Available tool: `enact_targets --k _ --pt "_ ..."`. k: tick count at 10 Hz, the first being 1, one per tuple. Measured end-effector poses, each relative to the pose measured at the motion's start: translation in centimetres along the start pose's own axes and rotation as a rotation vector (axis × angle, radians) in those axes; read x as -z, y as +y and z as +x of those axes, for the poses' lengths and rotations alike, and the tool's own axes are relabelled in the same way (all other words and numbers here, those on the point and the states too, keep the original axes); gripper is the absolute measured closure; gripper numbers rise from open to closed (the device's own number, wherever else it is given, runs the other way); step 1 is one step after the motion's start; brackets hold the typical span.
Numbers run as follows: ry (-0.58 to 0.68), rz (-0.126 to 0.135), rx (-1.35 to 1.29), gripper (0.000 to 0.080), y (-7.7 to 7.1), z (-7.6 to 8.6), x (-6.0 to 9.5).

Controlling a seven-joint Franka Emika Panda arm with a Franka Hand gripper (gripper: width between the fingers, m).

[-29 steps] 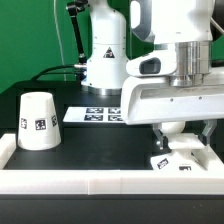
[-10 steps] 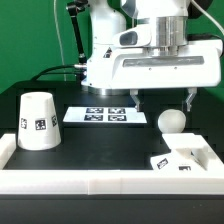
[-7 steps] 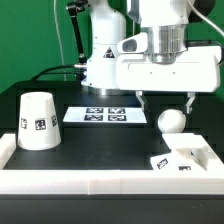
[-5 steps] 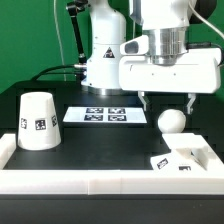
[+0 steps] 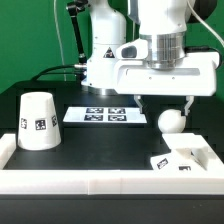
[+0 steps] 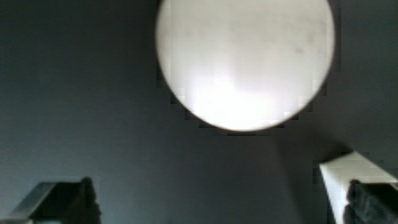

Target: Assemble lamp

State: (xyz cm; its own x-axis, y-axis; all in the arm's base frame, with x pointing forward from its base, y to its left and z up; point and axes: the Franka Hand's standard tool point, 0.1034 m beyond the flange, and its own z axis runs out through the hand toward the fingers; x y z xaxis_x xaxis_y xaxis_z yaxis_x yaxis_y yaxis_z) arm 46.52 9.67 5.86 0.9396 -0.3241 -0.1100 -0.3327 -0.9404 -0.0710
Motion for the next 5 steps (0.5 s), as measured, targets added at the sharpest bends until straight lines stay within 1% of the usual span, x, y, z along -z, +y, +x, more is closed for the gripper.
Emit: enact_targets --k 2,3,4,5 --pt "-0.120 -0.018 0.002 0.0100 -0.07 0.36 0.51" --pt "-0.165 -0.024 0.006 0.0100 0.18 0.34 0.38" --pt "-0.239 -0.037 0.008 0.0100 0.53 0.05 0.31" --pt "-0.314 -0.047 0.009 0.0100 0.68 0.14 0.34"
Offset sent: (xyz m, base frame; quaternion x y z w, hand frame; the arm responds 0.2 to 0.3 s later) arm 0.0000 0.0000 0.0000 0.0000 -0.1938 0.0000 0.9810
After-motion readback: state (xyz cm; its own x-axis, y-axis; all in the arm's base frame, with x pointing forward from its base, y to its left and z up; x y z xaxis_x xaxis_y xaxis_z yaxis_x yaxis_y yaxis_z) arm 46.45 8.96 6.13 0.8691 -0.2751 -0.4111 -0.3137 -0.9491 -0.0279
